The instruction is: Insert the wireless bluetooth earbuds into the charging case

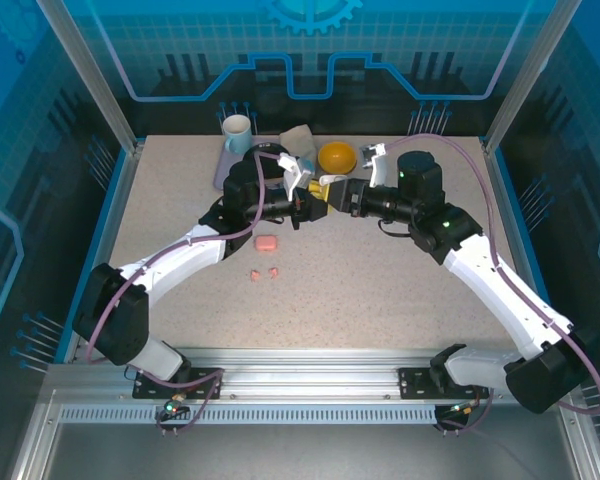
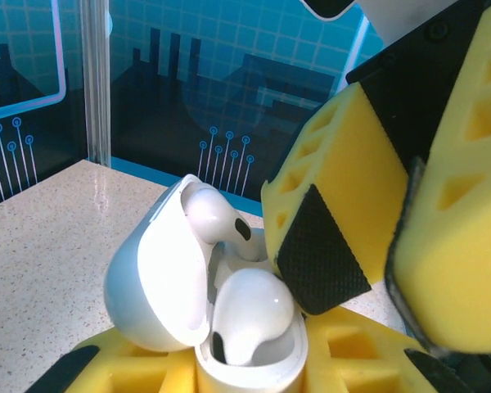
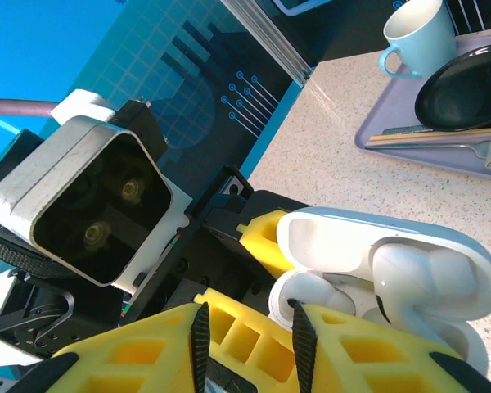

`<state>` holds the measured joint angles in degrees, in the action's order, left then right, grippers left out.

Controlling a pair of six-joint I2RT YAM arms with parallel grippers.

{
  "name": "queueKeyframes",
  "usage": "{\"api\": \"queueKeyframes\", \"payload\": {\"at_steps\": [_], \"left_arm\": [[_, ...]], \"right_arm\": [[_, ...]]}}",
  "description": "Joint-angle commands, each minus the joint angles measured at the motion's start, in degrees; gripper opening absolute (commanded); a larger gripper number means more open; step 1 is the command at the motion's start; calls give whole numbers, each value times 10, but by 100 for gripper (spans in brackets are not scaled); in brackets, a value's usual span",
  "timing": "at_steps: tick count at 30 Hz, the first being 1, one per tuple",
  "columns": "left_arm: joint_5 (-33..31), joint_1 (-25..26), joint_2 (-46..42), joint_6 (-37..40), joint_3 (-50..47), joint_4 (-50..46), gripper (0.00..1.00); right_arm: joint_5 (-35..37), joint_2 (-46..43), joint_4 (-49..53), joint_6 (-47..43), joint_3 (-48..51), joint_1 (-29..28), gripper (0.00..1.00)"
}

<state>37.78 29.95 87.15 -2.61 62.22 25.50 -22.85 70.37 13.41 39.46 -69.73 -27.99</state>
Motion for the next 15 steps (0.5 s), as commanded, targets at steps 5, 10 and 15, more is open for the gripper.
{"api": "queueKeyframes", "payload": {"at_steps": [5,10,15], "left_arm": [[19,5,-14,21,9,10,0],[21,5,-18,26,3,12,0],[27,5,-22,30,-1,9,0]], "right_arm": [[-26,-38,-7,2,-31,20,37],[20,-72,42,-14,-44,31,37],[63,-70,112,-46,-57,38,39]]}}
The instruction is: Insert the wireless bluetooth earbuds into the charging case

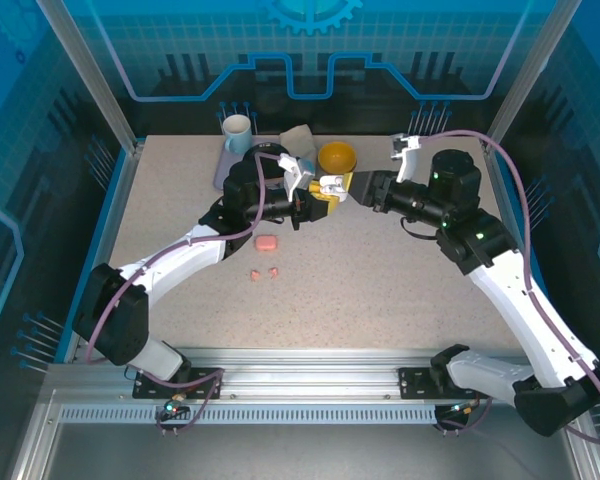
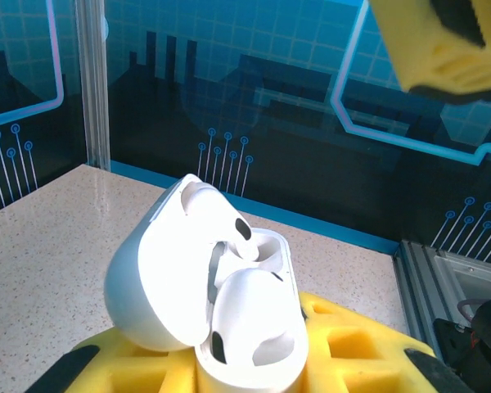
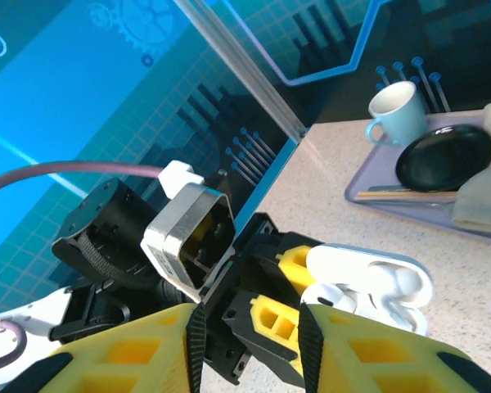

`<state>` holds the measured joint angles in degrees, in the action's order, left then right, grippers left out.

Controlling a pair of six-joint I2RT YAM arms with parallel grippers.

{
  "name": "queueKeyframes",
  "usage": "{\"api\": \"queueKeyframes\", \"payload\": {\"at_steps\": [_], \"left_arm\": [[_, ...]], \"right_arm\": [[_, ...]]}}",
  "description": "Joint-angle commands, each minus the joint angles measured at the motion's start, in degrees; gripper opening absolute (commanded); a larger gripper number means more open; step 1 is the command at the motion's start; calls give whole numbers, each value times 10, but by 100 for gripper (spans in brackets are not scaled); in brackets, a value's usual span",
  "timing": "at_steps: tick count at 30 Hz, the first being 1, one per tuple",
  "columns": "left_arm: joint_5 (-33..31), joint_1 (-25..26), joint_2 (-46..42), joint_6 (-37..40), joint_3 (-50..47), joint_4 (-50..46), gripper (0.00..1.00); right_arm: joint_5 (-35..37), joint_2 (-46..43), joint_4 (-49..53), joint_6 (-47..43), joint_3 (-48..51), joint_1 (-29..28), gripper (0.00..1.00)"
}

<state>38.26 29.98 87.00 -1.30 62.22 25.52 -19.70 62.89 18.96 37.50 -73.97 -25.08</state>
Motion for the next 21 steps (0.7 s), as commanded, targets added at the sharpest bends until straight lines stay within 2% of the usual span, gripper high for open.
{"api": "queueKeyframes", "payload": {"at_steps": [1,8,21], "left_arm": [[25,5,-21,19,0,6,0],[40,5,-31,31,1,-13,0],[47,8,-34,40,7,-30,0]], "right_arm": [[32,8,62,-31,-16,9,39],[20,33,81,-54,-30,10,45],[-4,62,59,-44,-33,9,45]]}}
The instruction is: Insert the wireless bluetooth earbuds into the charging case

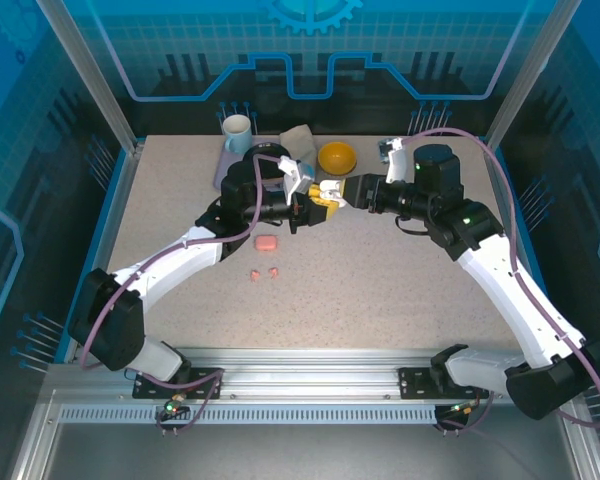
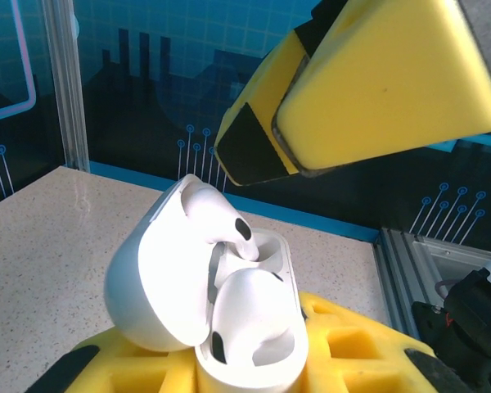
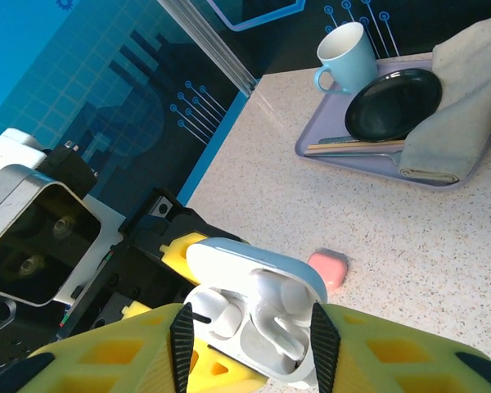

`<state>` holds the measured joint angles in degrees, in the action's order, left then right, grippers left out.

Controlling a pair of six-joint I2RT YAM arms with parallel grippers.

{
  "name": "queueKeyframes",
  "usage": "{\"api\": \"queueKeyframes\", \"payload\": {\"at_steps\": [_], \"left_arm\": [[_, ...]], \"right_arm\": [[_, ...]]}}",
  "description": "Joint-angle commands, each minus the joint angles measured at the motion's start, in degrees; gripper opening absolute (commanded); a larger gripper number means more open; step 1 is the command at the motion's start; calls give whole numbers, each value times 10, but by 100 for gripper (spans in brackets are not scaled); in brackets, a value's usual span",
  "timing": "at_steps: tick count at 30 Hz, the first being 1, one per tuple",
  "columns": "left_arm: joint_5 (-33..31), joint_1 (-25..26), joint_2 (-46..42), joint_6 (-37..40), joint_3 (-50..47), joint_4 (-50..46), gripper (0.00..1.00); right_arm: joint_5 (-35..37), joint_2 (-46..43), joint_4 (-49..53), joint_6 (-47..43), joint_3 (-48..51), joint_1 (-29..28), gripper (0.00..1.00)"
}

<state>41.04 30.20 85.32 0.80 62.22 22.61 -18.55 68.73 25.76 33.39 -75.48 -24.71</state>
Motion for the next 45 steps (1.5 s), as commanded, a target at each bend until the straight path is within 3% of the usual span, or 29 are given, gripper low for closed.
{"api": "queueKeyframes", "payload": {"at_steps": [1,16,45], "left_arm": [[19,5,-17,20,8,-1,0],[19,5,-6,22,18,-8,0],[28,6,-14,26,25,-5,0]], "right_arm": [[-17,3,-11,-1,-19,5,44],[-25,-3,-18,9,-9,-8,43],[-13,63,6,-21,-18,-14,42]]}}
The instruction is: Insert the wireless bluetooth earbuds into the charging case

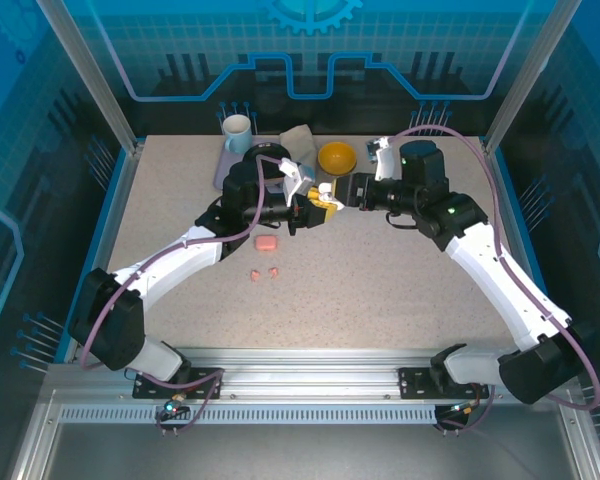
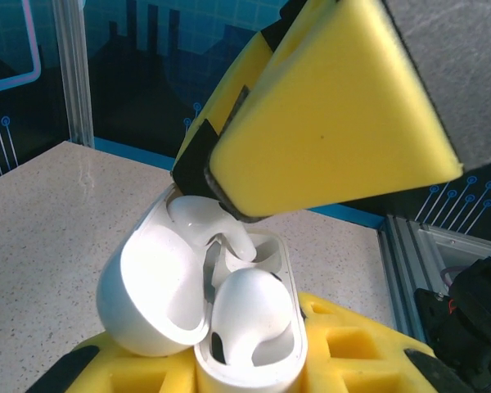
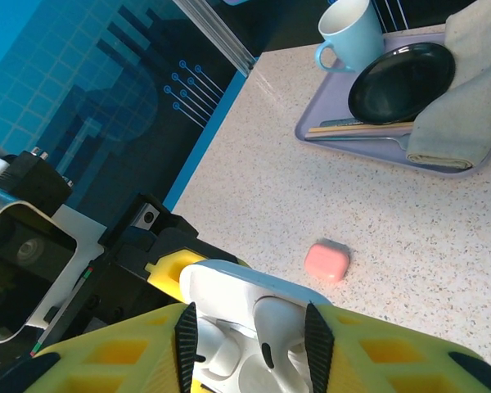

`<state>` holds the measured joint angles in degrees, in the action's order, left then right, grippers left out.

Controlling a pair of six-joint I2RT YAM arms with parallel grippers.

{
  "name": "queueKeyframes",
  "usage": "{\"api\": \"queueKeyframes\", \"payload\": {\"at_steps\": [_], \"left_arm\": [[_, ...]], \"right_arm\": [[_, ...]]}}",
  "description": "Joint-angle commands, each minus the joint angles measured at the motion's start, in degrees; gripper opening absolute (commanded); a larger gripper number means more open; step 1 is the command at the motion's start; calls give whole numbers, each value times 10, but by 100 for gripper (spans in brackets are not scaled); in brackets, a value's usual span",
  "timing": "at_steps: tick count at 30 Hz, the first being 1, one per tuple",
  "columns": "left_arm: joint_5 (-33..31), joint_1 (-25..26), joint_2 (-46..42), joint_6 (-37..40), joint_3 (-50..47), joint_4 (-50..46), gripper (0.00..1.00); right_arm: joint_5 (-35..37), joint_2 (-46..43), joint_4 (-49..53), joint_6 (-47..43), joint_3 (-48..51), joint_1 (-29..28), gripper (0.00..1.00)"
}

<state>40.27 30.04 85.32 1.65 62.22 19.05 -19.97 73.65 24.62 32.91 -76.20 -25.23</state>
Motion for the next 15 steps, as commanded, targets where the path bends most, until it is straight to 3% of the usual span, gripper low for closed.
{"api": "queueKeyframes", "payload": {"at_steps": [1,15], "left_arm": [[36,8,-15,18,25,32,0],[40,9,-38,27,20,38,0]], "right_arm": [[5,14,20,-20,-11,-10,42],[56,9,44,-66,6,-15,32]]}}
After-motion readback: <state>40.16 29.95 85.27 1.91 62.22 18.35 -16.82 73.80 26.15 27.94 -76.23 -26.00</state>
